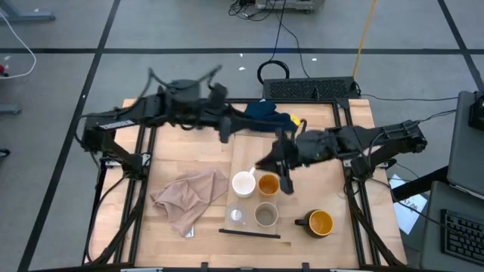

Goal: Stack small to large cups/mugs on shelf
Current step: Put the black cup on the shelf aligned with the white cup

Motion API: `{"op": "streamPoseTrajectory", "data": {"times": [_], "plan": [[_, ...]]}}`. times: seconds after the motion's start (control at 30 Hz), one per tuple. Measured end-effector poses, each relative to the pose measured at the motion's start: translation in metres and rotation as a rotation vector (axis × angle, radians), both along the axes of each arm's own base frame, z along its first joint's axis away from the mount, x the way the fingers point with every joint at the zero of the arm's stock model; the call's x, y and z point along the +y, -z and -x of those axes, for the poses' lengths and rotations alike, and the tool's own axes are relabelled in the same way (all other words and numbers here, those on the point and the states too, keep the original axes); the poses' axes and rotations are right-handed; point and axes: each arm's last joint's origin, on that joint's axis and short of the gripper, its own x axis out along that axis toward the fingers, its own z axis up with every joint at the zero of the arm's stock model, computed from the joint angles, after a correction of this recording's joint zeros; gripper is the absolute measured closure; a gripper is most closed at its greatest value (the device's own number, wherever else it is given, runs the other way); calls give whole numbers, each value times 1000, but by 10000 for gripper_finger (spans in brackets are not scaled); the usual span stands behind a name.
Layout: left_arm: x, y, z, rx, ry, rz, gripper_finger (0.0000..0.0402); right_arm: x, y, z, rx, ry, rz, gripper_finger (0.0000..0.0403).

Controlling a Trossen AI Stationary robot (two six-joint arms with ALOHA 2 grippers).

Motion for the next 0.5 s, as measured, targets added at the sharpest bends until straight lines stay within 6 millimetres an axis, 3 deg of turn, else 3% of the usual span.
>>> {"op": "streamPoseTrajectory", "data": {"times": [0.27, 0.5], "plan": [[0, -39, 62, -121, 49, -210, 252, -41, -8, -9, -84, 156, -46, 362], [-5, -52, 116, -118, 68, -320, 252, -62, -4, -9, -43, 220, -29, 362]]}}
